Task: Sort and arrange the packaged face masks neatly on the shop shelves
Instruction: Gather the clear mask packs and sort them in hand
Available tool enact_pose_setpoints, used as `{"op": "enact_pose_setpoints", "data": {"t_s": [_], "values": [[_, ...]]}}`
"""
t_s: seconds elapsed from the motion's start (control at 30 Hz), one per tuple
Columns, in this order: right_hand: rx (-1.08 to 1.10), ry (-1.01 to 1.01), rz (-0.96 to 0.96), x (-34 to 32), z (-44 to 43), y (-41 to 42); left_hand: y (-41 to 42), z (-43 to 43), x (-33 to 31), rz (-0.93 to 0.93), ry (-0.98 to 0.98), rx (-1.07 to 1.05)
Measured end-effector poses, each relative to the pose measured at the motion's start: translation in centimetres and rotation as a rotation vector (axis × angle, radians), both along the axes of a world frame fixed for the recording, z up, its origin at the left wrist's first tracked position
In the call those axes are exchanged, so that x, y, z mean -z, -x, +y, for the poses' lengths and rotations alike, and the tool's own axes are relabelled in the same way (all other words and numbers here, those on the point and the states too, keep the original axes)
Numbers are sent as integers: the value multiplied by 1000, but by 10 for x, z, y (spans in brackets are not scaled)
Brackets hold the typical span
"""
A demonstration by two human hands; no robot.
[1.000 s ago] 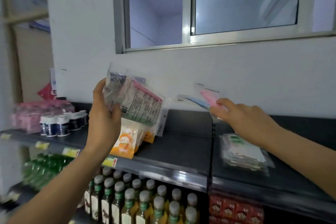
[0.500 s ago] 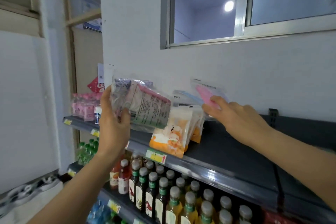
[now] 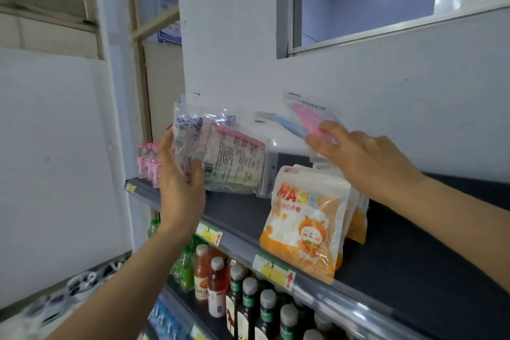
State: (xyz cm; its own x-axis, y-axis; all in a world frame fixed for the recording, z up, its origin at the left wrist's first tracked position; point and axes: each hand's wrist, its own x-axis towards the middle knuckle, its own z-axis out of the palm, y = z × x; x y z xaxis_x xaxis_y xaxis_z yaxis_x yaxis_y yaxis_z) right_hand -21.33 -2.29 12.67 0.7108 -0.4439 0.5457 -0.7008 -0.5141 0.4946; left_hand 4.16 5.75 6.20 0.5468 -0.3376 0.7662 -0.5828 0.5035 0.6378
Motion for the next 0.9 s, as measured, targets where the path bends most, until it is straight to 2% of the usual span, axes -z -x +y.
{"op": "enact_pose_setpoints", "data": {"t_s": [0.4, 0.63, 0.9], "values": [[-194, 35, -60, -2, -96, -84, -61, -79, 14, -77, -46, -68], [-97, 106, -81, -10, -104, -103, -90, -120, 11, -71, -12, 5], [134, 86, -107, -18, -87, -93, -85, -162, -5, -137, 77, 286]]}}
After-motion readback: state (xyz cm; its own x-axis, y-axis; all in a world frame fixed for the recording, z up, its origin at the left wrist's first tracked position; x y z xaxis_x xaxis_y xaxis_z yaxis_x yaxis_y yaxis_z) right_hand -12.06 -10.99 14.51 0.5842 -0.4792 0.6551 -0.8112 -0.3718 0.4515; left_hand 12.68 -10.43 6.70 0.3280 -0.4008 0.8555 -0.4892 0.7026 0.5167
